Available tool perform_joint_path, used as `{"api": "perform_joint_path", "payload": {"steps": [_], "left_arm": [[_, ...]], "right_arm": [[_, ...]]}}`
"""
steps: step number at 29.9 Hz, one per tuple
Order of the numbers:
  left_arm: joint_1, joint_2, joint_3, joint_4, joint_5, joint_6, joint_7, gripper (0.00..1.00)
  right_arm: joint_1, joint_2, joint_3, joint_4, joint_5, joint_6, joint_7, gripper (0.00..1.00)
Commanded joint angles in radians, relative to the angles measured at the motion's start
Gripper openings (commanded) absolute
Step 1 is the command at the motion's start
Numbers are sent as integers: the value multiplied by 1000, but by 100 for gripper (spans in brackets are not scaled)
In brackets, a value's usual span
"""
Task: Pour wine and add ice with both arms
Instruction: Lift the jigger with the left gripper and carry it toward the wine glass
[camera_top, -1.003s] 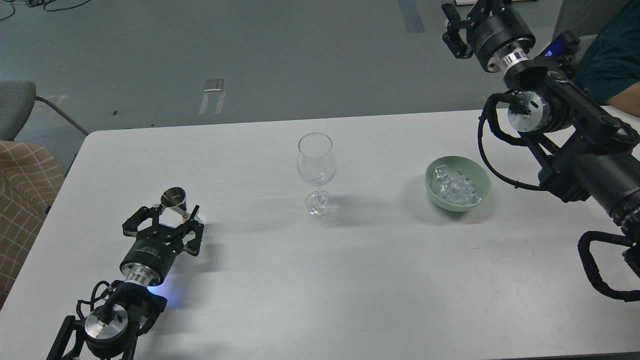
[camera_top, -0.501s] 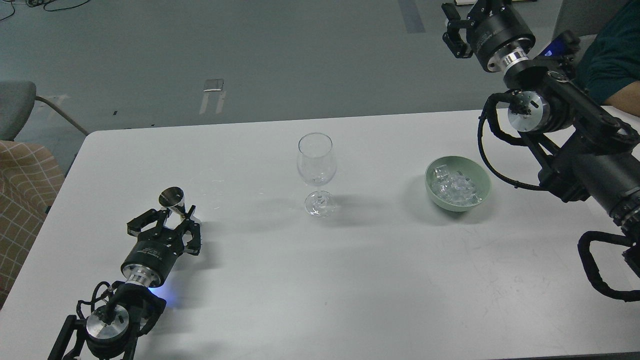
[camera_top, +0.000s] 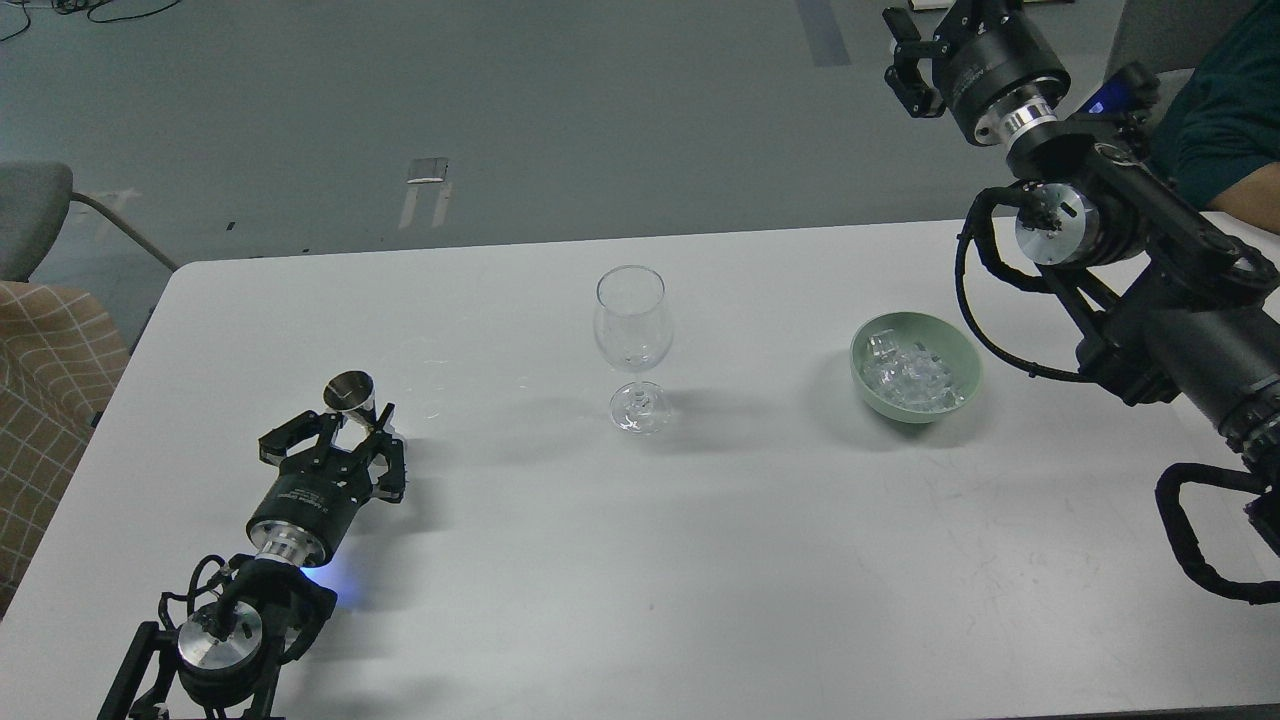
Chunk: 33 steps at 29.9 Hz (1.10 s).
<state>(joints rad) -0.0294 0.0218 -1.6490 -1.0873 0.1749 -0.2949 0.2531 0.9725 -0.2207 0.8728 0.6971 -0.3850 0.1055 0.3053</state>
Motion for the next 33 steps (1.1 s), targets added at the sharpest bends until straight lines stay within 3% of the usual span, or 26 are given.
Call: {"api": "perform_joint_path", "payload": {"steps": [1,7,8,12,33], "left_arm": [[-9,0,2,7,0,-1,0,37],[-18,-3,14,17,0,-3,-2,31],[-18,-3,12,17,0,-3,-2,23],[-20,-3,14,18,0,-4,-2,14],[-50,-22,6,11,-18,-4,1,6]], "right_arm": [[0,-5,0,2,0,0,0,100],[-2,-11,0,5,0,-1,0,100],[-6,-11,0,7,0,-1,0,100],[-9,-14,0,13,0,-1,0,100],[-9,-22,0,15,0,-1,0,100]]}}
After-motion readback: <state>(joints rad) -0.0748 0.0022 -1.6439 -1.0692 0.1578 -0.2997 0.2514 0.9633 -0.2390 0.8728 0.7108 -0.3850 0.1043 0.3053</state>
